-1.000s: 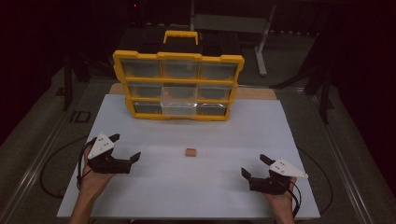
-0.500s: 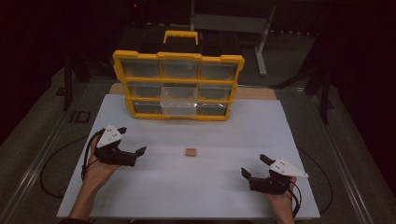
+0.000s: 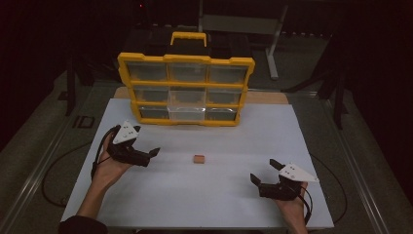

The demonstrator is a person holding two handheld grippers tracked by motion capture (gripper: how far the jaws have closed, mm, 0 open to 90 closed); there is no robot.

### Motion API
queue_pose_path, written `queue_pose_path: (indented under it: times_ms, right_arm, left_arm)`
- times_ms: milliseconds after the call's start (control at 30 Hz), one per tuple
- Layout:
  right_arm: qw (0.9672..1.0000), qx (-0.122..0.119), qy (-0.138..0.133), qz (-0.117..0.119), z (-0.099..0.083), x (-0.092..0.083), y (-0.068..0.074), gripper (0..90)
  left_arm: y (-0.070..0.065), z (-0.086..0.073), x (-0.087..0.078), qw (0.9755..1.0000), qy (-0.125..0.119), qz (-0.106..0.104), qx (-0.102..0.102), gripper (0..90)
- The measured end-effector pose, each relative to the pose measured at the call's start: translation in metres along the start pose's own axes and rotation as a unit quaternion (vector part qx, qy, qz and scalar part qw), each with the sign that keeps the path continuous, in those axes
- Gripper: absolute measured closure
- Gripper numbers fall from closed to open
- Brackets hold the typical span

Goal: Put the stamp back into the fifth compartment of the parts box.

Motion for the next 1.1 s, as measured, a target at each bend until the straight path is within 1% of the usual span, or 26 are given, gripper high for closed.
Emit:
queue_pose_path:
  times_ms: [167, 300, 467, 567, 667, 800, 933, 1100]
  right_arm:
    - [1.0000, 0.003, -0.004, -0.001, 0.000, -0.001, -0.002, 7.5]
    - [1.0000, 0.005, -0.006, -0.002, 0.000, -0.002, -0.003, 7.5]
    - [1.0000, 0.006, -0.005, -0.006, -0.001, -0.002, -0.004, 7.6]
    - [0.9999, 0.007, -0.006, -0.005, -0.001, -0.003, -0.004, 7.6]
    - [0.9999, 0.008, -0.005, -0.005, -0.002, -0.002, -0.004, 7.6]
    - [1.0000, 0.007, -0.004, -0.005, -0.002, -0.002, -0.004, 7.5]
    - [1.0000, 0.008, -0.004, -0.004, -0.003, -0.002, -0.004, 7.6]
    - [1.0000, 0.009, -0.003, -0.003, -0.003, -0.002, -0.003, 7.6]
  left_arm:
    - [-0.008, 0.007, 0.005, 0.9998, 0.002, -0.016, 0.012, 0.1]
    - [-0.012, 0.011, 0.011, 0.9995, 0.005, -0.022, 0.020, 0.1]
    - [-0.015, 0.015, 0.017, 0.9992, 0.008, -0.030, 0.025, 0.1]
    - [-0.016, 0.016, 0.022, 0.9988, 0.014, -0.033, 0.032, 0.1]
    - [-0.017, 0.018, 0.026, 0.9986, 0.020, -0.037, 0.033, 0.1]
    - [-0.019, 0.020, 0.032, 0.9980, 0.027, -0.042, 0.038, 0.1]
    - [-0.022, 0.021, 0.038, 0.9971, 0.037, -0.044, 0.050, 0.1]
    - [-0.026, 0.022, 0.046, 0.9960, 0.046, -0.049, 0.059, 0.1]
Point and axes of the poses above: each handheld gripper's, and its own axes: x roughly forward along the jaws, z roughly out of its top, y roughly to its left, the point moved 9 cm from there along x, roughly forward along the jaws, and after that the axes turned 10 degrees about z, right-handed, at the moved point
